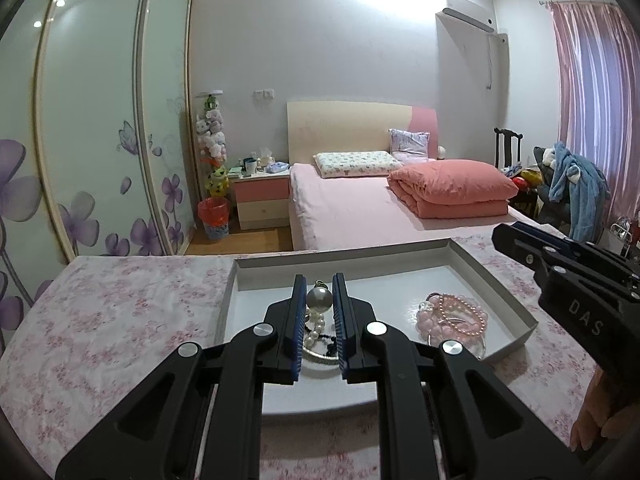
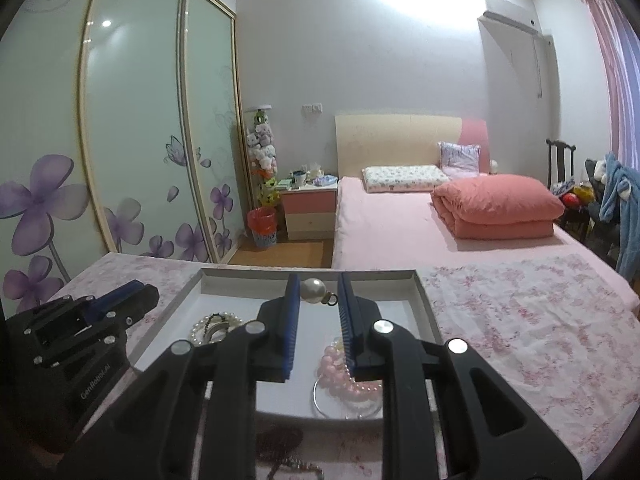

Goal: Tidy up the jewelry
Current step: 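Carry the pearl earring in the left tool over the grey tray, then open the left tool to release the pearl earring into the tray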

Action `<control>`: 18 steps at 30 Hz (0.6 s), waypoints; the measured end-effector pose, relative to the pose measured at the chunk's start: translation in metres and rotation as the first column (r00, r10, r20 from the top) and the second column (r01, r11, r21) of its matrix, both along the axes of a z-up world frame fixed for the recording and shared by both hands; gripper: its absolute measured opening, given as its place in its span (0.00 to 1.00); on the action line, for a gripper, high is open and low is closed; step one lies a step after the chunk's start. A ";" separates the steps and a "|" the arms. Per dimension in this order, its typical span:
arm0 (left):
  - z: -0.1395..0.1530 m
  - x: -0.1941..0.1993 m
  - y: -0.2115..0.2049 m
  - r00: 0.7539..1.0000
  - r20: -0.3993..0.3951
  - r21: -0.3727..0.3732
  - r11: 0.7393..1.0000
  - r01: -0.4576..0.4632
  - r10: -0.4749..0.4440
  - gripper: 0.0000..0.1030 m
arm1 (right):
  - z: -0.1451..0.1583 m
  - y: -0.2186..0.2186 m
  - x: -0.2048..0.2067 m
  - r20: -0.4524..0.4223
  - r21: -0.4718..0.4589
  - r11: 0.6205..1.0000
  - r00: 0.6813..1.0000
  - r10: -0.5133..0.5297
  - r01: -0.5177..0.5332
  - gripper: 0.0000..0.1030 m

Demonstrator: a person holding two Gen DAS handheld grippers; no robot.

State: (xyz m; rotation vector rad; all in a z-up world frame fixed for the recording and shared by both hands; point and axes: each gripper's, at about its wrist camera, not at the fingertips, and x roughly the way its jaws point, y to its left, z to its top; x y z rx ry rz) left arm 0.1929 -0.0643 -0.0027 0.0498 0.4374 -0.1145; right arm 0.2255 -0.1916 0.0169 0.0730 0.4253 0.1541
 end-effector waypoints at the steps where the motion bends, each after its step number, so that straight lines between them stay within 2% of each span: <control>1: -0.002 0.005 -0.001 1.000 -0.009 -0.002 1.000 0.002 -0.002 0.14 | -0.002 0.000 0.004 -0.010 0.003 1.000 1.000 0.001 -0.001 0.19; 5: -0.010 0.019 -0.005 0.999 -0.045 -0.010 1.000 0.014 -0.014 0.14 | -0.014 0.002 0.028 -0.069 0.005 1.000 0.998 0.010 -0.010 0.19; 12: -0.025 0.040 -0.004 0.993 -0.119 -0.025 0.999 0.020 -0.023 0.14 | -0.039 -0.001 0.062 -0.213 0.079 0.997 0.976 0.039 -0.023 0.19; 18: -0.034 0.047 -0.006 0.987 -0.157 -0.032 0.999 0.026 -0.031 0.14 | -0.055 -0.003 0.073 -0.291 0.125 0.992 0.955 0.059 -0.023 0.20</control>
